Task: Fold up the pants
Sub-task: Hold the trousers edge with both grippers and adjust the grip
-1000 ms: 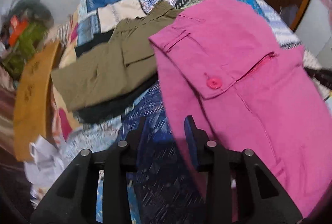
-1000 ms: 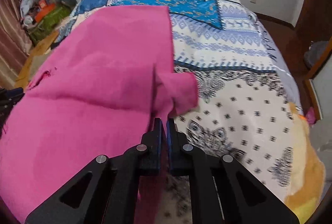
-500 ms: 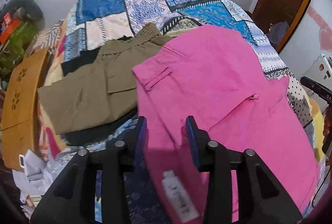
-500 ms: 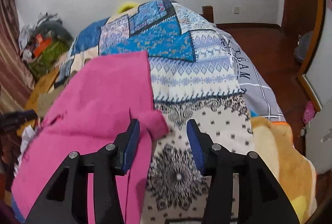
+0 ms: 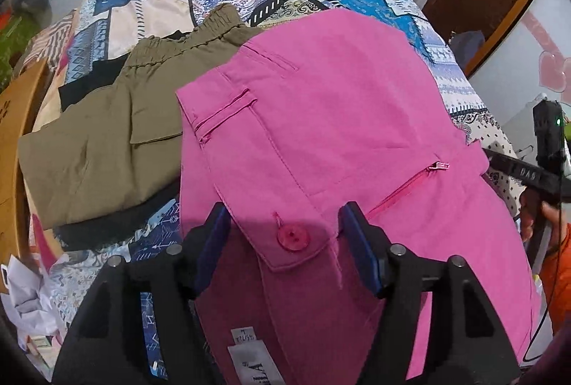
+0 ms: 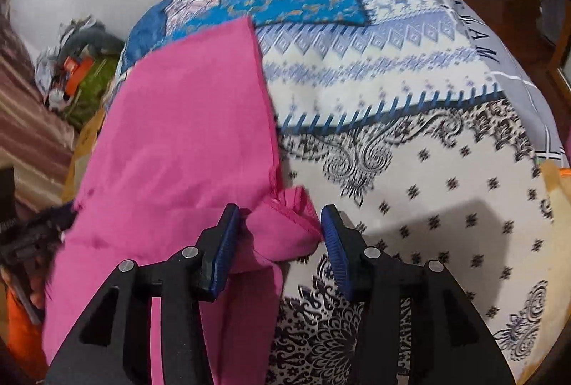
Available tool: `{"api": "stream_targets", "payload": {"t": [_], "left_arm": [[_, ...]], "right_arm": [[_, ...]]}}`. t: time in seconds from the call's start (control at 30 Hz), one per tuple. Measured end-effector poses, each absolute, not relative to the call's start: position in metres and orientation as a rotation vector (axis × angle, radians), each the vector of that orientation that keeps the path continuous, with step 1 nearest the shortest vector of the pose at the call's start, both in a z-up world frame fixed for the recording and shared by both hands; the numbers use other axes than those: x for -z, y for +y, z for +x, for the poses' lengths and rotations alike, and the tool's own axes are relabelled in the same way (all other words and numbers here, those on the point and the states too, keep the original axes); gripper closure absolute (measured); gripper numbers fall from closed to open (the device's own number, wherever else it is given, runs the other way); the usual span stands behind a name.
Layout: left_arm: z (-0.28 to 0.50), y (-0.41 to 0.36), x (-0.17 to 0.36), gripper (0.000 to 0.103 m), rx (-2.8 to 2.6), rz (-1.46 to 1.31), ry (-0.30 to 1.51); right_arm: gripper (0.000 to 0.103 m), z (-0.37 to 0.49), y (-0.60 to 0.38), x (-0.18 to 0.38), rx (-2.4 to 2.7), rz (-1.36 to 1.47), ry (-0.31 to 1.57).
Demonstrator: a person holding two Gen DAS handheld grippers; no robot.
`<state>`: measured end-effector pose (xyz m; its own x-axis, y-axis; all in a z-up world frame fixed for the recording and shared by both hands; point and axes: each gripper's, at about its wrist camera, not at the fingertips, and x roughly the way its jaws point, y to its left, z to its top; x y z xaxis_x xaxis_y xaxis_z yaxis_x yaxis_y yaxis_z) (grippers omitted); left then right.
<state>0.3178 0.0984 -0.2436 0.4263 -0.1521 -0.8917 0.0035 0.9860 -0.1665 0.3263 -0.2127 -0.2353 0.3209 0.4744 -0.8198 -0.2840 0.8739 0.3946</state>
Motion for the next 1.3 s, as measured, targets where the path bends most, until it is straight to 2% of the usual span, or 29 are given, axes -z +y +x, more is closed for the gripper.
{"api": "stream_targets", "payload": {"t": [0.03,0.1,0.17,0.27,0.4,0.53,0.63,0.9,1.0,1.13,1.3], "left_arm": [[0.318,0.098,0.244,0.045,0.102,-0.148,1.125],[0.317,0.095,0.243,0.051,0.105,-0.135,1.113],[0.316,0.091,0.241,0.056,0.093,-0.100,1.099],[0.315,0.086,0.240,0.058,0.077,-0.056,1.085],[0.317,0.085,0.237,0.061,0.074,-0.037,1.089],[0.322,0.078,0.232,0.075,0.066,0.009,1.080],[0.326,0.079,0.237,0.077,0.047,0.037,1.084],[0.321,0.067,0.251,0.077,0.001,0.172,1.061],[0.319,0.059,0.252,0.077,-0.021,0.235,1.050],[0.316,0.069,0.248,0.077,-0.011,0.190,1.050],[0.312,0.081,0.237,0.077,-0.013,0.126,1.048]], "right_arm": [[0.063,0.324,-0.213,0.235,-0.509,0.183,1.129],[0.074,0.321,-0.212,0.234,-0.531,0.174,1.123],[0.090,0.318,-0.208,0.232,-0.535,0.141,1.114],[0.094,0.312,-0.197,0.229,-0.529,0.029,1.073],[0.097,0.312,-0.193,0.227,-0.525,-0.053,1.058],[0.097,0.310,-0.202,0.224,-0.513,-0.087,1.058],[0.097,0.307,-0.211,0.226,-0.485,-0.087,1.057],[0.097,0.298,-0.215,0.222,-0.440,-0.117,1.047],[0.100,0.294,-0.218,0.223,-0.389,-0.183,1.045],[0.101,0.288,-0.253,0.224,-0.312,-0.151,1.089],[0.101,0.275,-0.284,0.186,-0.310,-0.064,1.010]]}}
